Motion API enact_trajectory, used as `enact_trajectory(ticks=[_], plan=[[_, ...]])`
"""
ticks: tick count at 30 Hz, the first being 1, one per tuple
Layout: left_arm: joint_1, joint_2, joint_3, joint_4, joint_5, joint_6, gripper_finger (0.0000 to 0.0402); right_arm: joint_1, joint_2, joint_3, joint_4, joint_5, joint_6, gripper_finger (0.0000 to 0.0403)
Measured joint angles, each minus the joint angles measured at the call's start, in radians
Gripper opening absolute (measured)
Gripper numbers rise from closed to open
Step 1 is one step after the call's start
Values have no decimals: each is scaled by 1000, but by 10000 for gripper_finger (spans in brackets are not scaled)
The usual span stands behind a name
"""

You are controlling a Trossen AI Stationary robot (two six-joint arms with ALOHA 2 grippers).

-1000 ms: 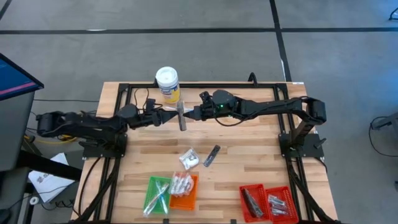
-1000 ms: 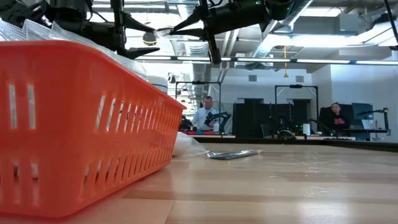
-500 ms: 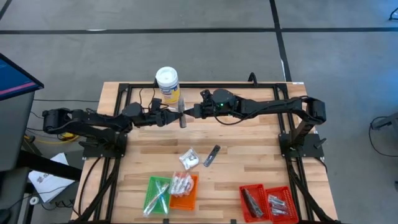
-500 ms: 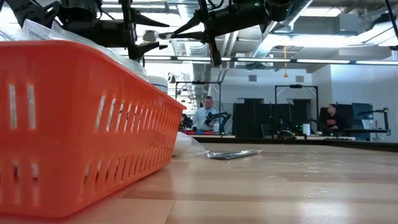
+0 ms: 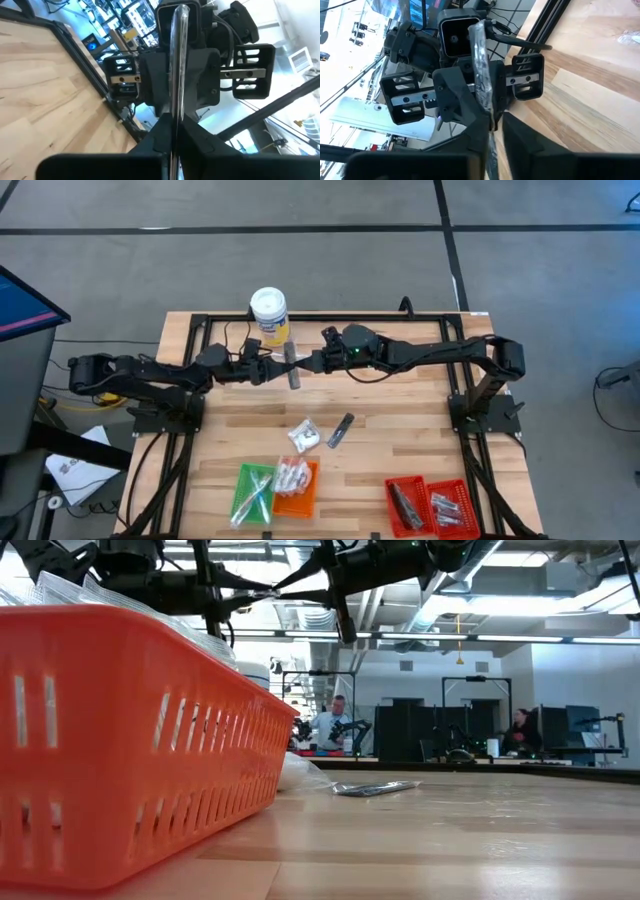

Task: Pick & Place Travel size toiletries
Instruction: Put the black comb into the left red basket

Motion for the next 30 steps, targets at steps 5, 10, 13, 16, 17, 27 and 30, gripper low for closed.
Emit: enact_trajectory(ticks=[5,10,13,16,17,27,30], plan=[[-16,-2,0,7,6,0,6,-1,0,0,-5,-21,9,117],[-25,-19,0,10,34,-20,5,0,-1,0,-6,-44,44,197],[-27,-51,-1,2,34,-23,5,0,0,0,9,-44,53,237],[-28,-83,-1,-7,37,-24,5,1,-8,0,30,-43,56,261],[-29,-95,-1,-3,41,-27,5,3,-10,0,57,-40,56,266],[-29,-149,-1,14,37,-72,5,22,-12,2,247,-35,57,271],[-29,-148,-1,27,36,-80,5,21,-11,2,234,-33,52,271]])
